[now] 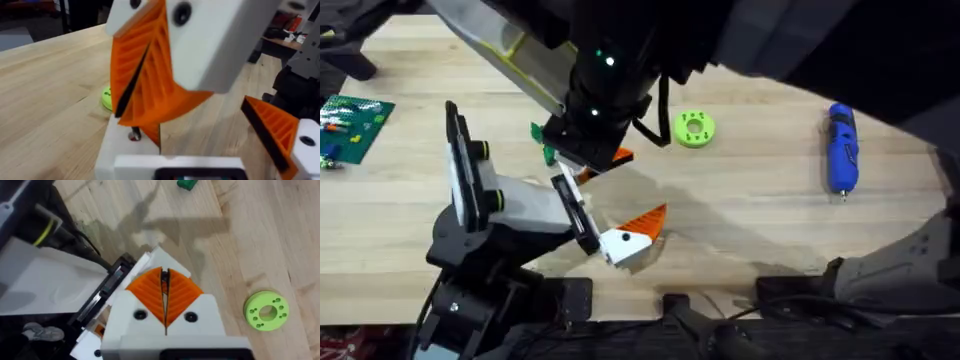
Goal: Pick up the gripper from the table and insert it into the empty holder that is missing its gripper. Then pick up a screw, insert it into the mounting hole, and use the screwdriver to tighten it. Finally, clean up the table by picking up the vegetable and placing it into the bucket.
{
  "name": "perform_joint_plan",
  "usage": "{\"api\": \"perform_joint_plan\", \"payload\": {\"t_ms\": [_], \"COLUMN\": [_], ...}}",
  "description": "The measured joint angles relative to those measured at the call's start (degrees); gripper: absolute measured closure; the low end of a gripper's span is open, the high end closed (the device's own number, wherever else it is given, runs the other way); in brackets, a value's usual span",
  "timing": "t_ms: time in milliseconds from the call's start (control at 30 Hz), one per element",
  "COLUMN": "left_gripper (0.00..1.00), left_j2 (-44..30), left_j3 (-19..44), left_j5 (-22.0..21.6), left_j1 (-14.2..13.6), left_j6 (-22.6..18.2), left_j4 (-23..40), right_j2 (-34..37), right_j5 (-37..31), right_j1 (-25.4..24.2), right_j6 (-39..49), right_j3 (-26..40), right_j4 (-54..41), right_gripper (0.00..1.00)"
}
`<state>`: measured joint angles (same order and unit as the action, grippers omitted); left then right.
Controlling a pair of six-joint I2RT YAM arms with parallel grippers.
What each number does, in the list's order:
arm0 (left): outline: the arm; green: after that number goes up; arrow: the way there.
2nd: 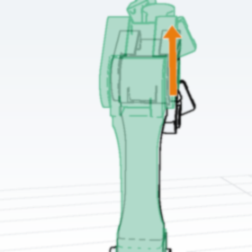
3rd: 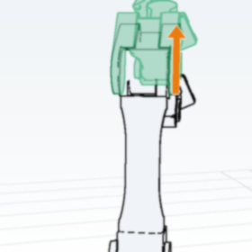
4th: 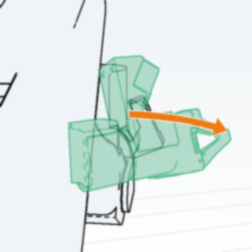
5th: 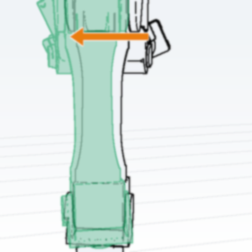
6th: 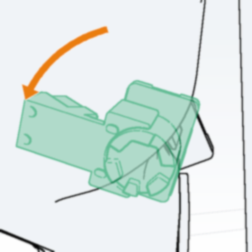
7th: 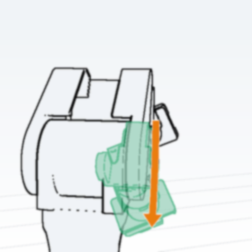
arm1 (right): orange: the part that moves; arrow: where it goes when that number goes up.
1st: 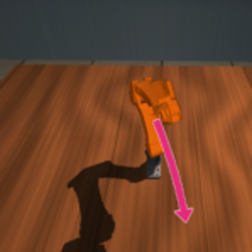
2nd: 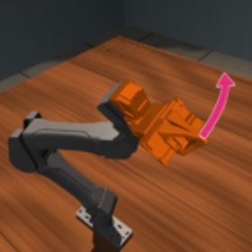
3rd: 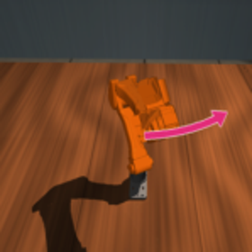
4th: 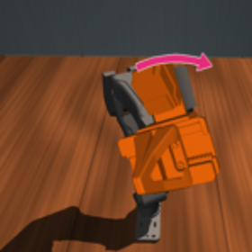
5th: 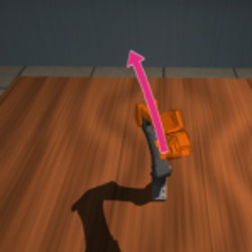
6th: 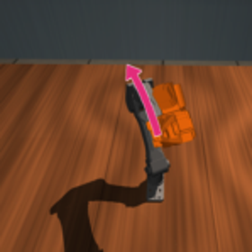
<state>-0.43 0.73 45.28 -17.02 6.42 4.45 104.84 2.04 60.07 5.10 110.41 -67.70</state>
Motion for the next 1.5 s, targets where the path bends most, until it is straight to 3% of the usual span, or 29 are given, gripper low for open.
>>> {"api": "perform_joint_plan", "payload": {"t_ms": [1367,1400,1500], "left_gripper": [0.014,0.014,0.013], "left_j2": [-0.20,-0.20,-0.22], "left_j3": [0.00,0.00,0.00], "left_j5": [0.07,0.05,-0.01], "left_j1": [0.00,0.00,0.00], "left_j6": [0.28,0.29,0.26], "left_j4": [0.02,0.02,0.02], "right_j2": [-0.24,-0.24,-0.26], "right_j5": [-0.04,-0.05,-0.04], "right_j1": [0.02,0.02,0.03], "right_j6": [-0.85,-0.98,-1.39], "right_j3": [-3.48,-3.48,-3.51], "right_j4": [0.04,0.04,-0.13], "right_gripper": [0.994,0.984,0.756]}}
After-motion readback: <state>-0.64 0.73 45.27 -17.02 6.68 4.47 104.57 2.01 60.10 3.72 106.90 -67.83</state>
